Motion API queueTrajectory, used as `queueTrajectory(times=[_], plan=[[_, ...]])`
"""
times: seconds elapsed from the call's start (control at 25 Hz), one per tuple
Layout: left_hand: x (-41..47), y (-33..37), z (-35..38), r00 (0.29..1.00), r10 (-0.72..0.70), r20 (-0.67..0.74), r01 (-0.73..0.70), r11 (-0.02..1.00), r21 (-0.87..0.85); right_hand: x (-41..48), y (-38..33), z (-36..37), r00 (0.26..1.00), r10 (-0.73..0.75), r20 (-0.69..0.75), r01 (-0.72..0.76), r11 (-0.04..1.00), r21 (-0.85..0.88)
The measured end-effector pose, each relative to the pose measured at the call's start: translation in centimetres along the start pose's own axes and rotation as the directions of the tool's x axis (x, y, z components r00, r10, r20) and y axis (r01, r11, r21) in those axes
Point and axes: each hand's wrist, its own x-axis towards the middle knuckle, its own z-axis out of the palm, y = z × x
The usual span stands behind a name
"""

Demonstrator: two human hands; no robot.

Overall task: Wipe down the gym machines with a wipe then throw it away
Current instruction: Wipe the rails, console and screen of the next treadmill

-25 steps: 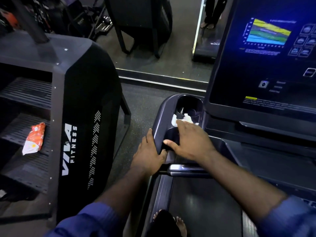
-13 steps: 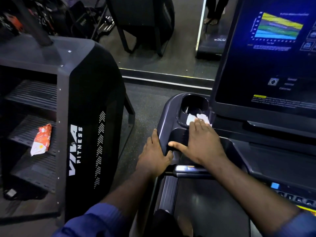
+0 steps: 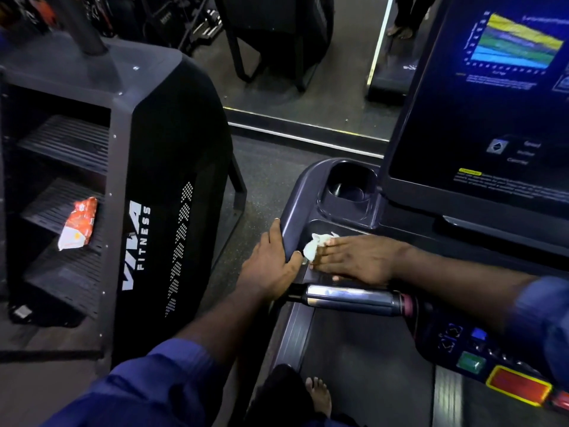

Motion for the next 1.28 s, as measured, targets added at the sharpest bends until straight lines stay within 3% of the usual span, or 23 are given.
queueTrajectory(times=[0.16, 0.28, 0.48, 0.6, 0.76, 0.92, 1.0, 1.08, 1.16, 1.24, 1.28], plan=[[0.3, -0.4, 0.1, 0.999, -0.007, -0.035, 0.005, 0.998, -0.060, 1.5, -0.2, -1.1, 0.974, 0.054, -0.218, -0.043, 0.998, 0.056], [0.2, -0.6, 0.3, 0.998, 0.007, -0.058, -0.011, 0.997, -0.077, 2.4, -0.6, 0.7, 0.992, -0.125, -0.017, 0.124, 0.992, -0.033], [0.4, -0.8, 0.6, 0.997, -0.022, -0.071, 0.014, 0.993, -0.115, 4.6, 0.1, 0.8, 0.956, 0.095, -0.278, -0.060, 0.990, 0.130], [0.5, -0.7, 0.6, 0.997, -0.029, -0.067, 0.022, 0.994, -0.105, 4.7, -0.5, 1.7, 0.973, -0.077, -0.218, 0.073, 0.997, -0.024], [0.4, -0.6, 0.6, 0.998, -0.017, -0.064, 0.012, 0.997, -0.081, 5.2, -0.5, 1.9, 0.927, -0.158, -0.340, 0.133, 0.986, -0.096], [0.4, -0.4, 0.5, 0.998, -0.019, -0.066, 0.013, 0.997, -0.079, 5.0, -0.3, 2.0, 0.915, -0.287, -0.282, 0.217, 0.942, -0.255], [0.4, -0.4, 0.5, 0.997, -0.016, -0.071, 0.011, 0.997, -0.079, 4.9, -0.1, 1.4, 0.923, -0.169, -0.347, 0.080, 0.963, -0.257], [0.4, -0.4, 0.6, 0.997, -0.016, -0.078, 0.010, 0.997, -0.074, 4.2, 0.0, 0.5, 0.908, 0.032, -0.418, -0.087, 0.990, -0.112], [0.4, -0.3, 0.6, 0.997, -0.012, -0.079, 0.008, 0.998, -0.060, 2.3, -0.1, -0.3, 0.940, 0.100, -0.325, -0.117, 0.993, -0.035], [0.4, -0.1, 0.6, 0.998, -0.007, -0.068, 0.004, 0.999, -0.047, -0.5, 0.7, -1.2, 0.999, 0.031, -0.018, -0.031, 0.999, -0.022], [0.4, -0.1, 0.6, 0.998, -0.008, -0.063, 0.006, 0.999, -0.032, -1.5, 1.1, -1.8, 0.991, -0.026, 0.130, 0.031, 0.999, -0.036]])
